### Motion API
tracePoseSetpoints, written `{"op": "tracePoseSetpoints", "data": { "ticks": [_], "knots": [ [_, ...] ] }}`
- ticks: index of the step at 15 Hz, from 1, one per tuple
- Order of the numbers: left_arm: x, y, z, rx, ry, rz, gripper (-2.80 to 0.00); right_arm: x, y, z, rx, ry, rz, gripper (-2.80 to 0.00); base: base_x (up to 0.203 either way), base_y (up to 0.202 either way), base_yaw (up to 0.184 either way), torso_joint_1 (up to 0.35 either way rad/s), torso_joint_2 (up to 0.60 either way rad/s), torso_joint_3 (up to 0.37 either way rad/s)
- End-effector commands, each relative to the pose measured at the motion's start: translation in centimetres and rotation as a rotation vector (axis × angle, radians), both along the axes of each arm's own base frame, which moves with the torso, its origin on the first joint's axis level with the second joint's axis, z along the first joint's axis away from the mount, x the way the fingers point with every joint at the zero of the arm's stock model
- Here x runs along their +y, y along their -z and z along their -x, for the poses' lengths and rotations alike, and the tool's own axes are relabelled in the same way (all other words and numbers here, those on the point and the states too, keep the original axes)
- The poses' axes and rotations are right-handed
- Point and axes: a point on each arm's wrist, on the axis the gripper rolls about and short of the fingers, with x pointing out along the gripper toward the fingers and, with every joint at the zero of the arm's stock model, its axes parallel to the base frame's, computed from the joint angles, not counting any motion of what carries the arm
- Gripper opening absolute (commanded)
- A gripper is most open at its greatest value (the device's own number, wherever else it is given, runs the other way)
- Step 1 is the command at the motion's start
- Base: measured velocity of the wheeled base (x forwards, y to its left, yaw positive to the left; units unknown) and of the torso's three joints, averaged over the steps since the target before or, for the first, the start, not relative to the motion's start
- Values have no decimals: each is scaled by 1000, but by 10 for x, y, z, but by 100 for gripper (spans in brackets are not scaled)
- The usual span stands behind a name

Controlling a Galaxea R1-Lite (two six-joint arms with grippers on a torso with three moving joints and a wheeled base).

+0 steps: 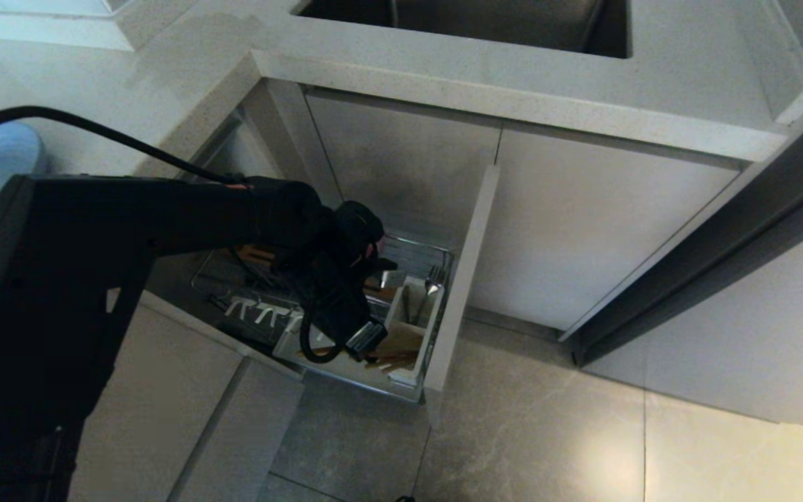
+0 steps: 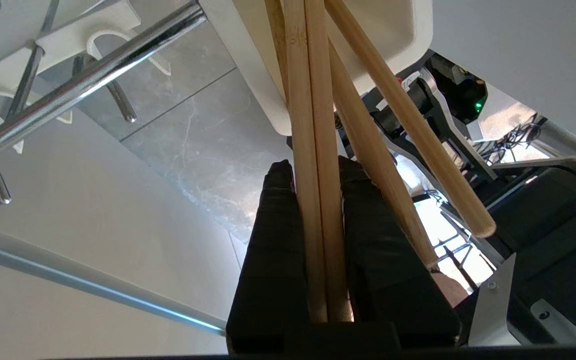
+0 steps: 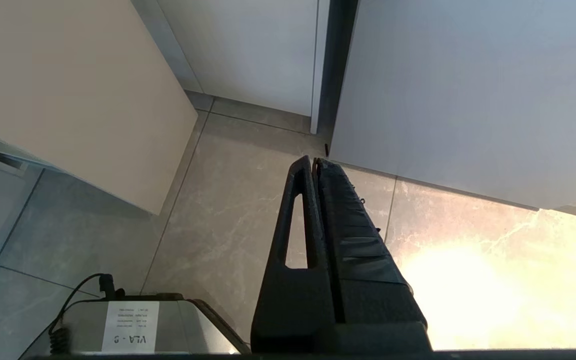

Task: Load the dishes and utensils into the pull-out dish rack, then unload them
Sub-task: Pick up the chopsticks and place it in the cupboard

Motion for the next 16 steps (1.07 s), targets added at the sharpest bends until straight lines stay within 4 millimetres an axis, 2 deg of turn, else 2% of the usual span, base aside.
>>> {"op": "tracePoseSetpoints", "data": {
  "ticks": [1,6,7,13,16],
  "knots": [
    [-1,5,-2,13,2,-6,-280,0,0,0,-1,0,0,-280,0,0,0,0,0,0],
    [-1,6,-3,11,2,-9,-280,0,0,0,-1,0,0,-280,0,0,0,0,0,0],
    [-1,6,-3,9,2,-8,0,0,0,0,-1,0,0,-280,0,0,0,0,0,0],
    [0,-1,0,-7,0,3,0,0,0,0,-1,0,0,-280,0,0,0,0,0,0],
    [4,-16,6,-38,-8,24,0,0,0,0,-1,0,0,-280,0,0,0,0,0,0]
  ]
}}
